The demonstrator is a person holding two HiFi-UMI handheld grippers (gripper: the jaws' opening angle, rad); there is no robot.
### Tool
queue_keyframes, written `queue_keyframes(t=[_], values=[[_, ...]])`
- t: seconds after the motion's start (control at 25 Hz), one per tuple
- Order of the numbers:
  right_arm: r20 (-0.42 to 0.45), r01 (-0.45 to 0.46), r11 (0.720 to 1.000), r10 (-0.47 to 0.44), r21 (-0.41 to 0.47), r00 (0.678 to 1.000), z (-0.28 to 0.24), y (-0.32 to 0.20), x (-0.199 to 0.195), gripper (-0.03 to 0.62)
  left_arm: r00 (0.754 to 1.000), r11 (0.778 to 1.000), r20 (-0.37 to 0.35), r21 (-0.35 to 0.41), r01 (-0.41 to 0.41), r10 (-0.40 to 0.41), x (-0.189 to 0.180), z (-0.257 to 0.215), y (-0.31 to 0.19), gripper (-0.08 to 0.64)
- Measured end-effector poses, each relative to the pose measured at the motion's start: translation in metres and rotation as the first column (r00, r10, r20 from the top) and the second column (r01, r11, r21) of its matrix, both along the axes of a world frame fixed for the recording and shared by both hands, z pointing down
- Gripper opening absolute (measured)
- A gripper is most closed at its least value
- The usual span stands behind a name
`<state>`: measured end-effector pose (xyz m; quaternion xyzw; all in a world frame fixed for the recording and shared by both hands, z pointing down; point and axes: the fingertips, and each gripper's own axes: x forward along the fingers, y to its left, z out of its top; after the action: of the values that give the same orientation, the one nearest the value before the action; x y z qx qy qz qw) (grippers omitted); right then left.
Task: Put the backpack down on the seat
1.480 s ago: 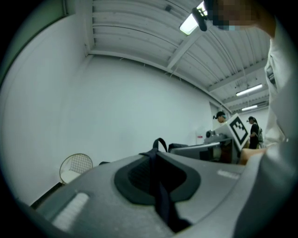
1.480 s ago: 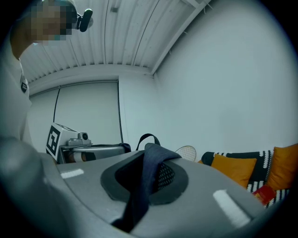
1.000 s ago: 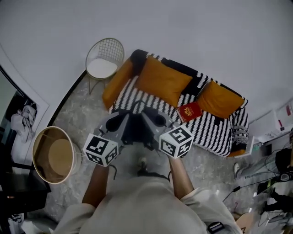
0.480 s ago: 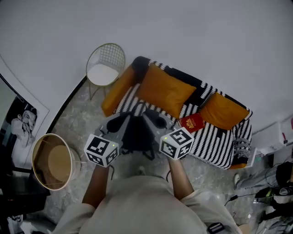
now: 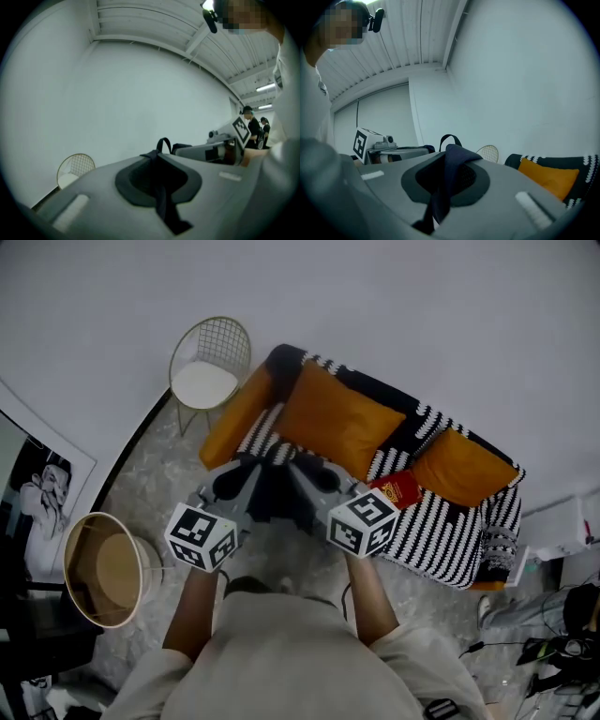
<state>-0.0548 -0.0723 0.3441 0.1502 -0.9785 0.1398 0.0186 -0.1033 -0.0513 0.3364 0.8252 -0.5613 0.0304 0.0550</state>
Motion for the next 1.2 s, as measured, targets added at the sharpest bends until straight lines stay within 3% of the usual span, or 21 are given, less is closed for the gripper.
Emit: queue_keyframes(t=[0.56, 0.72, 0.96, 1.2], values=[[-0.06, -0.067, 0.979, 0.057, -0.191, 0.997, 0.069, -0.114, 0.002, 0.021, 0.994, 0.984, -0.031, -0.138, -0.109, 0.105, 0.002, 0.063, -0.115, 0.009], [-0.062, -0.078, 0.958, 0.064, -0.274, 0.996, 0.088, -0.14, 0.003, 0.021, 0.985, 0.963, -0.06, -0.207, -0.173, 0.164, -0.003, 0.085, -0.146, 0.009], [-0.121, -0.17, 0.926, 0.136, -0.336, 0.983, 0.125, -0.179, -0.003, 0.021, 0.969, 0.922, -0.092, -0.297, -0.247, 0.23, -0.012, 0.122, -0.204, 0.009], [-0.161, -0.234, 0.87, 0.181, -0.434, 0.97, 0.173, -0.236, -0.016, 0.021, 0.955, 0.879, -0.118, -0.373, -0.297, 0.273, -0.024, 0.172, -0.269, 0.009]])
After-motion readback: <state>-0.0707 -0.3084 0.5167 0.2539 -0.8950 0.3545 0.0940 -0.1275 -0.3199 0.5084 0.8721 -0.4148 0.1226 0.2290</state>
